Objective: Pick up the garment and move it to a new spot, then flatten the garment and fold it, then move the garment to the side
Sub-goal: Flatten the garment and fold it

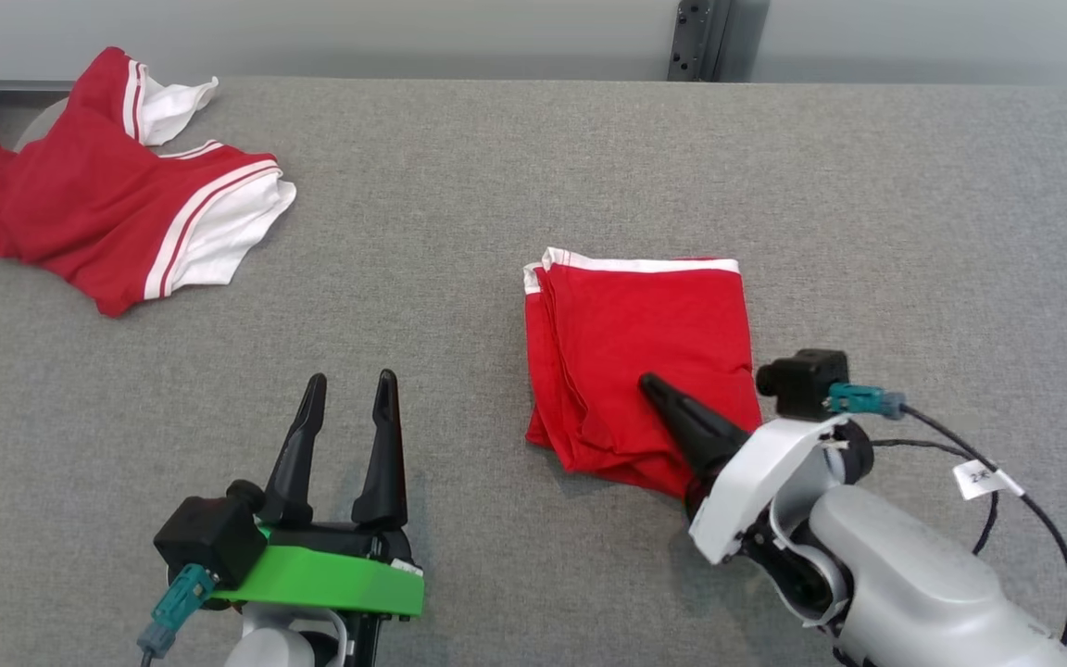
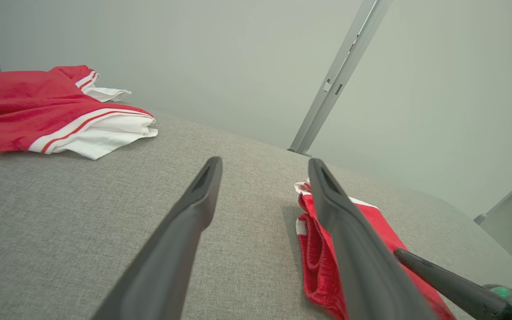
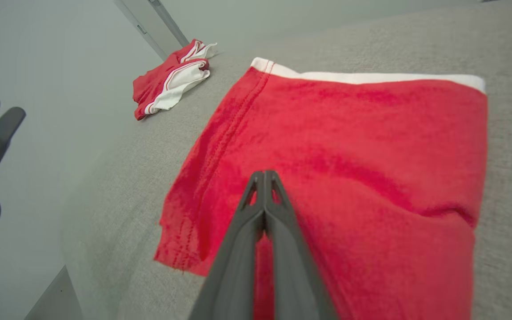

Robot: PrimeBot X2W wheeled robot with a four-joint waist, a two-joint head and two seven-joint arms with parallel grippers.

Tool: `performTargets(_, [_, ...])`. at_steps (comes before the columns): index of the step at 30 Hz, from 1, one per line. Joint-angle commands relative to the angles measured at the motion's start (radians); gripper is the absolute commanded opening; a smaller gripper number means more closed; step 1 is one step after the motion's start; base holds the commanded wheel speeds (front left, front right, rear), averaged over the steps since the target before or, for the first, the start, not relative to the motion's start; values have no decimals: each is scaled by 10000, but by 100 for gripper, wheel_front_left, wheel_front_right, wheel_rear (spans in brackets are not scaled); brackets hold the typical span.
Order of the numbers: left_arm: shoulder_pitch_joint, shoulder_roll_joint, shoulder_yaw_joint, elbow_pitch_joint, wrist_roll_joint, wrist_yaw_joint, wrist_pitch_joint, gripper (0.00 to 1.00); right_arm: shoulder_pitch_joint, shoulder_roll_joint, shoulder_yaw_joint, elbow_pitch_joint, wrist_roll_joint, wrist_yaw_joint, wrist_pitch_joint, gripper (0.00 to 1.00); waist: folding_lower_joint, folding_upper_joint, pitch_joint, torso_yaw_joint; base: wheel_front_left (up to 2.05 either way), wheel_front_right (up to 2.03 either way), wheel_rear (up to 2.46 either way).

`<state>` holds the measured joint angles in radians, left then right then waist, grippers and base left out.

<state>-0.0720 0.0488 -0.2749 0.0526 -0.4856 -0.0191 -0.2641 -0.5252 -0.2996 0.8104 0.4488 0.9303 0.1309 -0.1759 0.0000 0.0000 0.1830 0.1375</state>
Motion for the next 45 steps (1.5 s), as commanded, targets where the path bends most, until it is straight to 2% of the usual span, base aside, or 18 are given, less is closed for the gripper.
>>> performTargets(1, [-122, 32, -13, 11, 32, -56, -2, 100, -37, 87, 163, 139, -103, -4, 41, 0, 0, 0, 40, 64, 0, 0, 0])
performTargets(11, [-243, 30, 7, -54, -55, 0, -2, 100, -520, 1051, 1685, 1216, -137, -4, 14, 0, 0, 0, 197, 473, 0, 0, 0])
performTargets(19, [-141, 30, 81, -99, -31, 44, -2, 100, -871, 1017, 2533, 1428, -203, -4, -455, 0, 0, 0, 173, 439, 0, 0, 0])
performTargets(24, [6, 30, 183, -125, 65, 66, -2, 100, -938, 694, 2210, 712, -415, -4, -822, 0, 0, 0, 47, 179, 0, 0, 0])
performTargets(28, [112, 32, 300, -106, 165, 66, -2, 100, -631, 380, 945, -223, -839, -4, -897, 0, 0, 0, -107, -112, 0, 0, 0])
performTargets(31, [190, 32, 388, -68, 272, 22, -2, 100, -75, 279, -637, -935, -1655, -4, -888, 44, 0, 0, -246, -353, 0, 0, 0])
performTargets(32, [188, 30, 394, -60, 324, -9, -4, 100, 141, 264, -1103, -1112, -1969, -4, -889, 75, 0, 0, -295, -426, 0, 0, 0])
performTargets(33, [177, 30, 419, -36, 350, -48, -2, 100, 383, 288, -1629, -1282, -2272, -4, -890, 100, 0, 0, -349, -496, 0, 0, 0])
performTargets(40, [134, 32, 748, 391, 730, -202, -4, 100, 2107, 762, -4474, -1961, -4283, -4, -893, 100, 0, 0, -780, -907, 0, 0, 0])
performTargets(45, [416, 33, 912, 666, 926, -192, -2, 100, 3206, 1335, -6024, -2508, -5486, -4, -894, 100, 0, 0, -1056, -1169, 0, 0, 0])
